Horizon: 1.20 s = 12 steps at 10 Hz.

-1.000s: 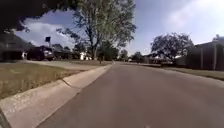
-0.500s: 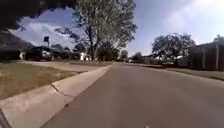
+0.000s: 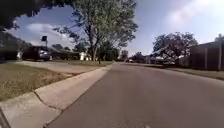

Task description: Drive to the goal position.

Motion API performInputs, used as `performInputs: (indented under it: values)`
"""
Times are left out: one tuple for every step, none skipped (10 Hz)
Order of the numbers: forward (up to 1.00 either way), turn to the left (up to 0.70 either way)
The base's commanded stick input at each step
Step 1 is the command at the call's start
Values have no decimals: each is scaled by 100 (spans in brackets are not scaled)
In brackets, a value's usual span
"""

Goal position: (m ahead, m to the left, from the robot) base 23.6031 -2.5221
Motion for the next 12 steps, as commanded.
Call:
performInputs:
  values:
    - [100,0]
    - [100,0]
    - [100,0]
    - [100,0]
    - [100,-2]
    - [100,-14]
    - [100,-27]
    - [100,-27]
    - [100,-24]
    - [100,-9]
    - [100,0]
    - [100,0]
